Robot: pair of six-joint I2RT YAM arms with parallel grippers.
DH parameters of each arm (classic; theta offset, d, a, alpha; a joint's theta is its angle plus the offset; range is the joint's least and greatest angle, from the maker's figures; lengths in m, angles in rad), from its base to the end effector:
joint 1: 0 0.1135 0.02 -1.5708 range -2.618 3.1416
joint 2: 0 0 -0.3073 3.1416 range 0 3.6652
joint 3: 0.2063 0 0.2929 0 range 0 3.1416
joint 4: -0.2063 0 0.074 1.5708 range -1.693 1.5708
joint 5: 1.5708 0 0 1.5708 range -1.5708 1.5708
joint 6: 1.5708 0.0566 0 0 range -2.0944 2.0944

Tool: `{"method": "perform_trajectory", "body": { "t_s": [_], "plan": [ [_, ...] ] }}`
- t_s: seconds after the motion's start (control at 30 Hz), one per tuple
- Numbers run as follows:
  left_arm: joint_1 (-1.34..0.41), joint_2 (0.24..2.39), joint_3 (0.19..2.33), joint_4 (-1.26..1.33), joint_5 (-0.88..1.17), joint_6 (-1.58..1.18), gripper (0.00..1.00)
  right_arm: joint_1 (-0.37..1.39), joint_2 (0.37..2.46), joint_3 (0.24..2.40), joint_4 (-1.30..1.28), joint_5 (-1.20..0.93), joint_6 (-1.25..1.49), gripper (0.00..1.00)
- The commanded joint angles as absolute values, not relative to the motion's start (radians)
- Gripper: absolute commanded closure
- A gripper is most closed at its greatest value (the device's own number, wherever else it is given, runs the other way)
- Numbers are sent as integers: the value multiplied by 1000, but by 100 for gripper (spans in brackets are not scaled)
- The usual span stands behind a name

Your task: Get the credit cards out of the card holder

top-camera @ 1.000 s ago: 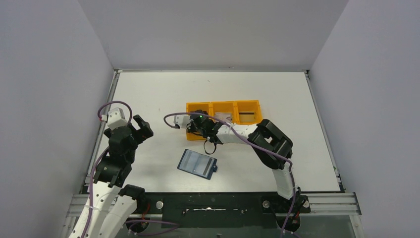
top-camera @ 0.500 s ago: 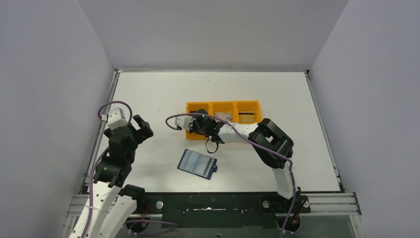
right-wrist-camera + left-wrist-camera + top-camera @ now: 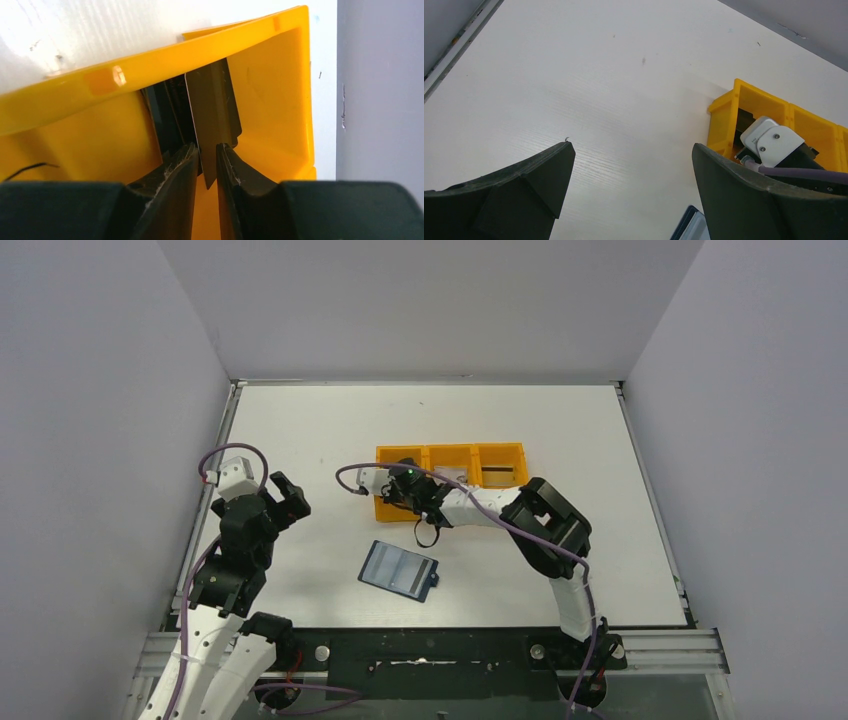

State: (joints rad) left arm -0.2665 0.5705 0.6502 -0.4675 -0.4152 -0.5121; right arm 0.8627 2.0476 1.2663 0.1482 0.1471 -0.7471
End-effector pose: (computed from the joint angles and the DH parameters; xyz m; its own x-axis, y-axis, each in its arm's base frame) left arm 0.1592 -0.0198 0.3145 -0.2596 -0.3939 -0.8817 -0.2827 0.9040 -0.3206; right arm 0.3391 0.3832 0.1503 0.1760 -0.8279 -0.5326 -0.7564 0.2325 -0.6114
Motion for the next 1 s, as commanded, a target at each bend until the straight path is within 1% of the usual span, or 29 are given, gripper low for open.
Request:
{"method": "perform_trajectory", "body": {
  "t_s": [0.0,0.2,0.27,0.3,0.47,0.6,0.73,0.83,0.87,0.9,0.97],
  "plan": [
    [-262,569,661,-421,-408,-500,10,851,2075,1332,192,239,-729,78],
    [-262,576,661,-415,-399,-496,10,850,2084,1347,176,233,-714,77],
    [-261,578,661,-415,-397,-495,10,851,2080,1350,162,226,-712,69],
    [-261,578,661,-414,-396,-494,10,851,2076,1350,152,221,-714,68],
    [-262,581,661,-413,-390,-494,10,850,2018,1342,142,186,-669,64],
    [-262,586,661,-416,-387,-492,10,850,1942,1341,153,160,-571,62],
    [-262,590,661,-416,-385,-494,10,851,1817,1308,176,135,-370,58],
    [-261,594,661,-416,-378,-492,10,851,1712,1259,166,148,-127,54],
    [-262,595,661,-417,-375,-491,9,851,1679,1246,139,173,-10,49],
    [-261,598,661,-417,-370,-491,8,850,1654,1243,84,187,103,48],
    [-262,602,661,-420,-360,-490,7,848,1616,1248,-62,186,340,47]
  ]
}}
